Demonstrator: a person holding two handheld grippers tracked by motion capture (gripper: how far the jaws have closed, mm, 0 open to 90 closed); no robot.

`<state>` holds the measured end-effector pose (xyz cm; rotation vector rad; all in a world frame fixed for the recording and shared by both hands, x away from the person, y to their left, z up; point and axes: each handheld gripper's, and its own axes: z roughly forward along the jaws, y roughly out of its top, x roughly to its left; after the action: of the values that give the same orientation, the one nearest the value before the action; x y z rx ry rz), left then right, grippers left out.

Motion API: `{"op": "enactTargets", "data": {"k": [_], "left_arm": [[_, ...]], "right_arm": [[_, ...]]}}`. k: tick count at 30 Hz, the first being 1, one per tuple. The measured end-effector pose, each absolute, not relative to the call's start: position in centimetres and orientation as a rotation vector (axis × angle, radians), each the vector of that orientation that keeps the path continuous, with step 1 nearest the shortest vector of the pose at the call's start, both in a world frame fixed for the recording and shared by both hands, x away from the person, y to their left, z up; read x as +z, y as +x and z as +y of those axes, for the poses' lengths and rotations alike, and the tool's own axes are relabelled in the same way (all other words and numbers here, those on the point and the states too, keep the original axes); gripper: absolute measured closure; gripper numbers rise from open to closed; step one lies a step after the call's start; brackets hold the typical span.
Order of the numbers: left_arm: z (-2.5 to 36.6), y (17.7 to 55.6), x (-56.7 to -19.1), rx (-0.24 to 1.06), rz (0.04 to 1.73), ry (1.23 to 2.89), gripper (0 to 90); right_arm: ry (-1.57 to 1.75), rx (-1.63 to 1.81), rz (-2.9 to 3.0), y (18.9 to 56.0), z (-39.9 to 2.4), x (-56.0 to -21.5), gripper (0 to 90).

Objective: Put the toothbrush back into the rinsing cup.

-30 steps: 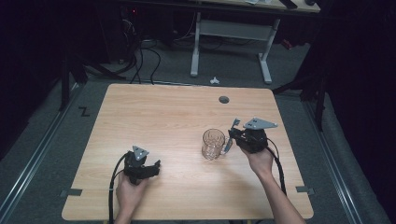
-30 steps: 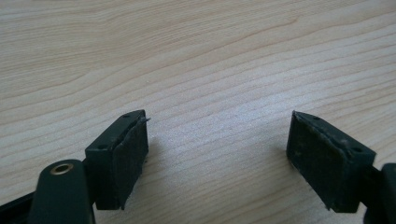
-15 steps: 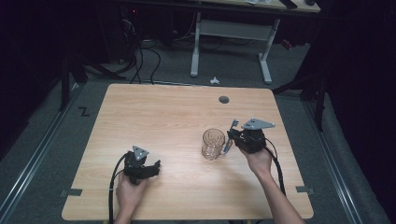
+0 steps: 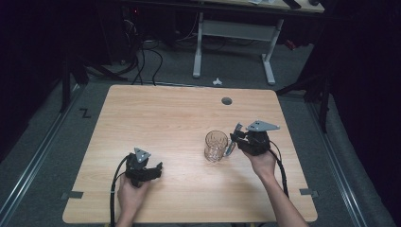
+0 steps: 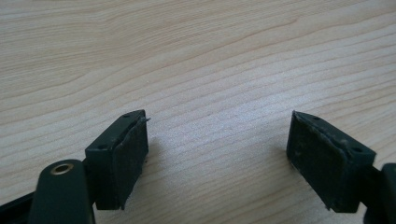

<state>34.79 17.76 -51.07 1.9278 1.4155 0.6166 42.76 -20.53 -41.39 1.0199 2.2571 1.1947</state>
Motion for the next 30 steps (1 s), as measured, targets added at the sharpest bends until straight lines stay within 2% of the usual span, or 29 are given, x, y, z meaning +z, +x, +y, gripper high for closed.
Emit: {"op": "enactTargets", "data": {"k": [3, 10, 30], "left_arm": [[17.8, 34.8, -51.1, 0.617, 1.416, 1.928, 21.3], [17.8, 34.8, -51.1, 0.617, 1.415, 1.928, 21.3], [17.8, 34.8, -51.1, 0.617, 1.415, 1.928, 21.3]], "right_arm": [[1.038, 1.219, 2.242, 42.7, -20.8, -41.2, 61.0], [1.051, 1.23, 2.234, 42.6, -21.1, -41.0, 55.8], [1.086, 1.271, 2.189, 41.4, -22.8, -41.0, 55.5]]}}
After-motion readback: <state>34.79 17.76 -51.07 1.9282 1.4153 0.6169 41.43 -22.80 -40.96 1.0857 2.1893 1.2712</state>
